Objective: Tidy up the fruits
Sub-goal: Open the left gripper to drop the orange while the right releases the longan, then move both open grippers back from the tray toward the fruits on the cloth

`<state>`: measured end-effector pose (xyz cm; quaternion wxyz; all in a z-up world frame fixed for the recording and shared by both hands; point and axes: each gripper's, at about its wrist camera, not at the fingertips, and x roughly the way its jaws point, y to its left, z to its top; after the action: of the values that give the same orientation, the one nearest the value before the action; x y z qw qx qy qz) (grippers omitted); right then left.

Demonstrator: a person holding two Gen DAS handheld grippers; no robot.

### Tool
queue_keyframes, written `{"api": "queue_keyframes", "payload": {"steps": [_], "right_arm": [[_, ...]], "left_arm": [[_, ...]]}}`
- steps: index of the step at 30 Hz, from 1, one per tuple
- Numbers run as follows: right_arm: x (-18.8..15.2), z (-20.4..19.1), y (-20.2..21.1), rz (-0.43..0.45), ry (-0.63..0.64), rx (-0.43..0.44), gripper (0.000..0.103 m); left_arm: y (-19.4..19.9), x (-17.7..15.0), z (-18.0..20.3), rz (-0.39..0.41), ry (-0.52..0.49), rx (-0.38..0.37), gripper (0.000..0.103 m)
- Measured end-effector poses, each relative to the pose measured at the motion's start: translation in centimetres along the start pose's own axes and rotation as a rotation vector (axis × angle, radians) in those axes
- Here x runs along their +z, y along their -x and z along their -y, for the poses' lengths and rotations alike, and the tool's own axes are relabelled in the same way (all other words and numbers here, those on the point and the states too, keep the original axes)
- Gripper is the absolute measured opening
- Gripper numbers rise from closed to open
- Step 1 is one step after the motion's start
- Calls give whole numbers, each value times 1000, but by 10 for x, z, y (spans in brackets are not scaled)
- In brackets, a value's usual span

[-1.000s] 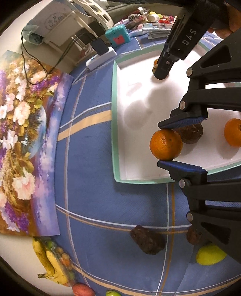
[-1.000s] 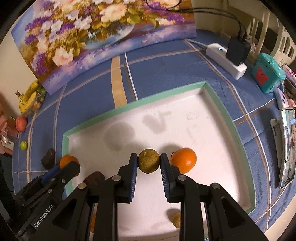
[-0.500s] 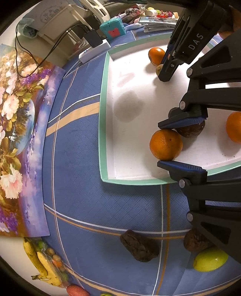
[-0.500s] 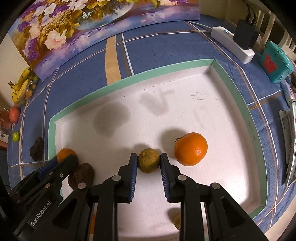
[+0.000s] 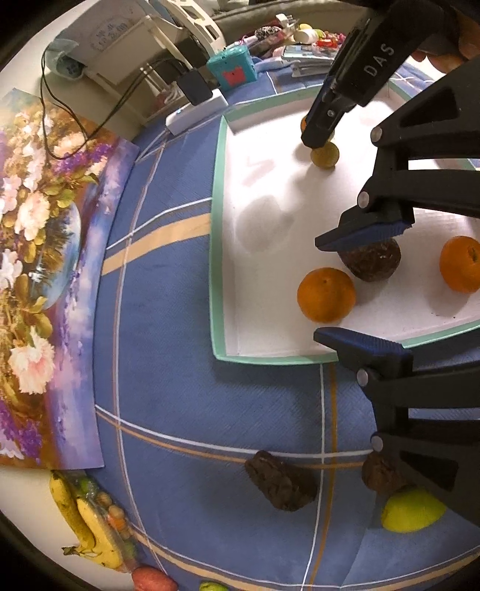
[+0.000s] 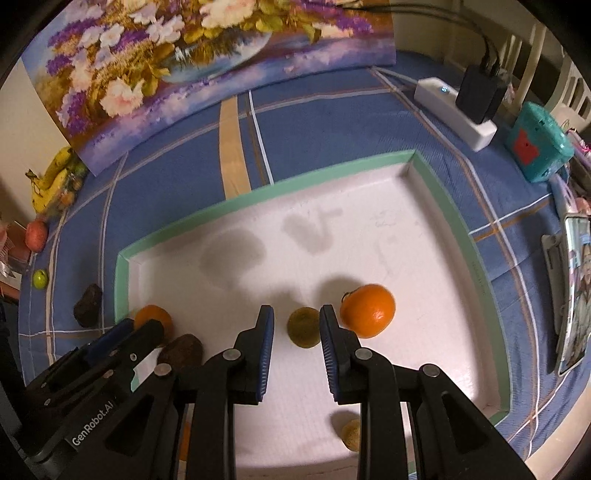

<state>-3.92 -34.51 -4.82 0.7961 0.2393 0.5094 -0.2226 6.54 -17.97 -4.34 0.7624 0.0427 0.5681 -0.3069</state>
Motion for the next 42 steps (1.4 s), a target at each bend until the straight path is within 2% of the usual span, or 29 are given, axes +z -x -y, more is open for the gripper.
{"api": "queue_keyframes", "payload": {"steps": [10,20,22,24,26,27,30,33,36,37,39,42], "right_arm": [[5,-3,35,94,5,10,26],[4,-3,38,104,5,14,26],[4,-3,38,104,4,14,26],[4,-3,38,102,-2,12,27],[5,-2,35,96,-11,9,54],[5,-1,34,92,-14,7,63],[5,0,31,85,-17,-4,67],[4,1,28,82,-12,-21,78],[4,1,26,77,-9,-27,79],[3,0,25,77,-6,-29,81],[3,0,24,81,1,-39,93],[2,-1,27,122,10,-53,95]], "left_arm": [[40,8,-15,82,42,25,46],[60,6,-53,121,155,57,47],[62,5,-60,125,179,68,54],[64,5,-68,125,199,94,74],[62,4,-76,114,214,129,77],[60,3,-79,108,223,142,82],[52,0,-91,80,256,193,92],[50,-2,-98,80,265,226,94],[49,-4,-103,90,267,253,103],[50,-4,-104,96,267,260,103],[52,-5,-105,108,261,278,103],[57,-5,-105,130,246,298,103]]}}
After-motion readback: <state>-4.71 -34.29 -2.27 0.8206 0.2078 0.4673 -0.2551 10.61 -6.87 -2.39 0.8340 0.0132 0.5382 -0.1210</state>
